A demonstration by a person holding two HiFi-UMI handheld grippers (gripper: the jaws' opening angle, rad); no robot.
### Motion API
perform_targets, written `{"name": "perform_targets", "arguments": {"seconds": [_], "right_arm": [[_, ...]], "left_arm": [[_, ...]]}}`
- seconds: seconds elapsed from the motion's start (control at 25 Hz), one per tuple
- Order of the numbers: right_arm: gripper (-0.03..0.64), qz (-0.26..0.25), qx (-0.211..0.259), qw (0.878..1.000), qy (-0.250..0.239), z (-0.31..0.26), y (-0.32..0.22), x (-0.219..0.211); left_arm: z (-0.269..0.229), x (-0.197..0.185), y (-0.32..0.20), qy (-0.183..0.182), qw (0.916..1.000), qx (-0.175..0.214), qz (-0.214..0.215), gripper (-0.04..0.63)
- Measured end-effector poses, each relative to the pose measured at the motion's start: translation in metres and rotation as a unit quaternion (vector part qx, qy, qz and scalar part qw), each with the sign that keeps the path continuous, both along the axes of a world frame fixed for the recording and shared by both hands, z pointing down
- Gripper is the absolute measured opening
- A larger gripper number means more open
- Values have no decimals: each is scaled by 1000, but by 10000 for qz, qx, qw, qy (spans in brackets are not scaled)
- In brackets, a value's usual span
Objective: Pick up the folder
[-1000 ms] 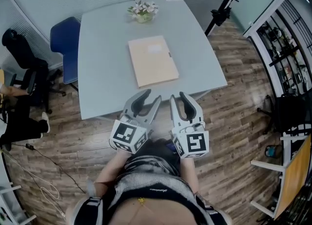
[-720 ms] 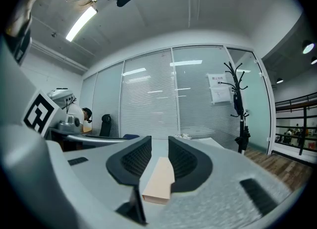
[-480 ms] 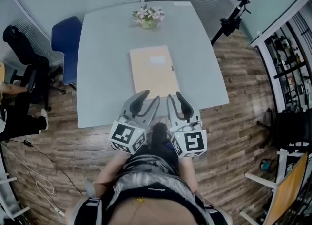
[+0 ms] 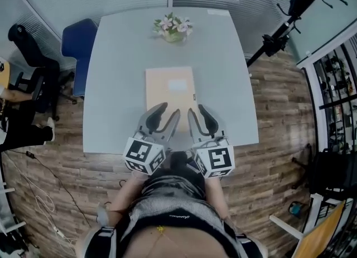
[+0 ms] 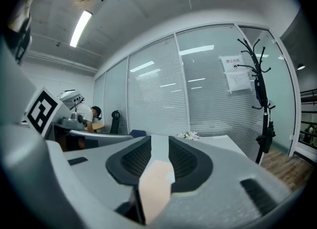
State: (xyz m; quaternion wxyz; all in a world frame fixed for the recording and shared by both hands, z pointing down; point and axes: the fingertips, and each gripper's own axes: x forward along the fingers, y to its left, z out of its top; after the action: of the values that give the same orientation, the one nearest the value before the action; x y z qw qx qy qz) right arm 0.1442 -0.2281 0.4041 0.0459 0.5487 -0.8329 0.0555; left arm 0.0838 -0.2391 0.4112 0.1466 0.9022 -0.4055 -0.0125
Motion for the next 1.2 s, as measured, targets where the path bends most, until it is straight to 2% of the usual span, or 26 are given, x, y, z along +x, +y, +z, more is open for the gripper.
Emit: {"name": "perform_targets", "arguments": {"seconds": [0.24, 0.4, 0.6, 0.84, 1.0, 1.2], "right_arm": [[120, -340, -672, 9971, -47, 58, -37, 11], [133, -394, -1286, 9909, 93, 112, -59, 18], [150, -184, -2225, 9748, -43, 181, -74, 31], [212, 232, -3243, 9445, -482, 252, -88, 43], [276, 355, -3726, 9234, -850, 285, -92, 44], [282, 188, -4055, 9069, -1126, 308, -92, 36]], "left_arm": [[41, -10, -34, -40, 9970, -595, -484, 147], [85, -30, -55, -215, 9902, -1118, -814, 147], [152, -61, -76, -468, 9741, -1952, -1041, 147], [230, -99, -92, -903, 9454, -2868, -1257, 189], [263, -107, -98, -732, 9316, -3347, -1214, 245], [290, -99, -96, -545, 9197, -3782, -901, 250]]}}
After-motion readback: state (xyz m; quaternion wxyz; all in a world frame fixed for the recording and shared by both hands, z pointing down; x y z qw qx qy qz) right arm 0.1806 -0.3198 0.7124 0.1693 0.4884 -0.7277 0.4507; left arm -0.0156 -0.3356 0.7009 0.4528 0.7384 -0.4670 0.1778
